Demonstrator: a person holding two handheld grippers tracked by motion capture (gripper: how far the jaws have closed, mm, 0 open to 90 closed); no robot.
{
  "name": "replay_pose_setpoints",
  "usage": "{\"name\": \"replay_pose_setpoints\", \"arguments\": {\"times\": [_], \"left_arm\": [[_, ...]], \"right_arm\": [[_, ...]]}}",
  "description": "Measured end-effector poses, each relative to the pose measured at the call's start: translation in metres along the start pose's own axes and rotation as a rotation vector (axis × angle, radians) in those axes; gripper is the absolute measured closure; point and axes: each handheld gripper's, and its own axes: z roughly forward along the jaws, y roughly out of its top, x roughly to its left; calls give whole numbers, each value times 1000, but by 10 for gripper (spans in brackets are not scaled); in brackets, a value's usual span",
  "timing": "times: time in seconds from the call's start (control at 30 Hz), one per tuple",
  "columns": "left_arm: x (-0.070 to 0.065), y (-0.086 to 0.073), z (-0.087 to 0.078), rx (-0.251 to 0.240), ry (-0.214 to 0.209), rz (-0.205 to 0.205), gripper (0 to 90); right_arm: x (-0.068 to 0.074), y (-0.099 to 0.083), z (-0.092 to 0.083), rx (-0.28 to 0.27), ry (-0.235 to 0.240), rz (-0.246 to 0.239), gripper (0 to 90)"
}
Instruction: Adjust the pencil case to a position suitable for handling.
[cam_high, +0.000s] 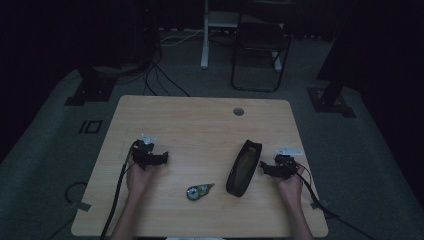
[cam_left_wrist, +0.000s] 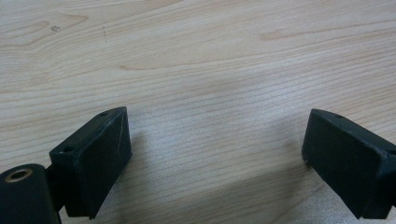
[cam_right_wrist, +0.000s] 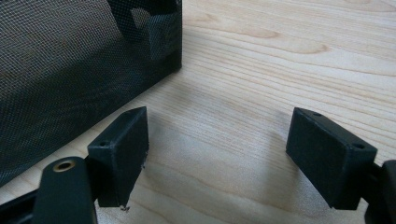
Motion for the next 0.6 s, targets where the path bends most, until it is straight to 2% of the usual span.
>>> {"name": "replay_pose_setpoints", "arguments": {"times": [0.07,0.1,0.17,0.37,0.5,0.53,0.57,0.6], "left_arm": [[0,0,-2,-2,0,1,105],[-1,1,-2,-1,0,1,164],[-3,1,-4,0,-2,1,228],[-10,2,-8,16,-16,7,321],[-16,3,-14,16,-108,-10,357],[-16,3,-14,16,-108,-10,357],[-25,5,-21,-9,-142,5,357],[-29,5,-24,-17,-160,12,357]], "right_arm": [[0,0,0,0,0,0,210],[0,0,0,0,0,0,210],[0,0,0,0,0,0,210],[0,0,0,0,0,0,210],[1,-2,-2,0,8,-6,211],[1,-2,-2,0,8,-6,211],[2,-2,-3,-1,13,-4,217],[2,-3,-7,4,47,12,234]]}}
